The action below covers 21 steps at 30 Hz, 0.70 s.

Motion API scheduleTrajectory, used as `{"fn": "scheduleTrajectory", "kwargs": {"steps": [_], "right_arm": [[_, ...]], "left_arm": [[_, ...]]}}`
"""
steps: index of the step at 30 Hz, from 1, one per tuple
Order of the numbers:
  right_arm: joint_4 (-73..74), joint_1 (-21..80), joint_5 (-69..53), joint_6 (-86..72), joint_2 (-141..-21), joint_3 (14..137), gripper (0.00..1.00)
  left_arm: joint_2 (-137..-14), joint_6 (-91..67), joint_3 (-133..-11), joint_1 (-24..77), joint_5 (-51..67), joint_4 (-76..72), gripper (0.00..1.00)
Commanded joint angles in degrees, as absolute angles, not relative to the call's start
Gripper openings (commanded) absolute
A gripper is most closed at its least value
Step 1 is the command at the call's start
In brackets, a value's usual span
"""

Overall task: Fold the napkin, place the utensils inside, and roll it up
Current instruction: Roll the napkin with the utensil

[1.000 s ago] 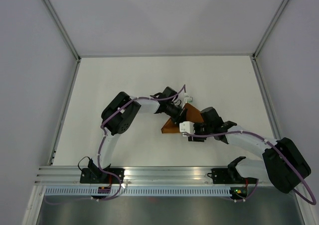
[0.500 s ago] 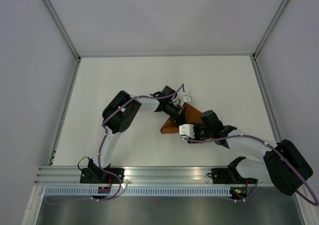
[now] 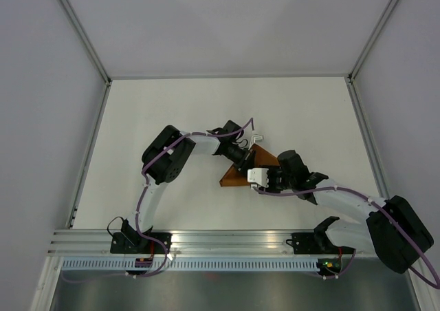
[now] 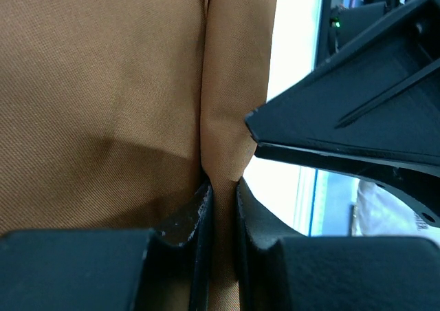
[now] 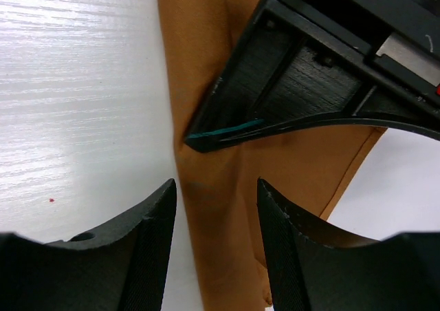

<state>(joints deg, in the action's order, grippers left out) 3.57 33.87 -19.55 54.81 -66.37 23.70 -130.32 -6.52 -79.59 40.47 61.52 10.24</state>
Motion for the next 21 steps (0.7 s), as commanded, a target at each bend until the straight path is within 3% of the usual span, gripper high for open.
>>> {"fn": "scheduleTrajectory", "kwargs": {"steps": [1, 21], "right_arm": [[2.4, 33.8, -18.6, 55.7, -68.5, 26.6, 0.56], [7.6, 33.8, -23.4, 55.7, -75.3, 29.3, 0.52]], "left_arm": [[-137.4, -4.5, -75.1, 41.0, 44.9, 20.9, 0.02], [-137.1, -5.2, -76.1, 40.9, 44.3, 21.1, 0.03]]}}
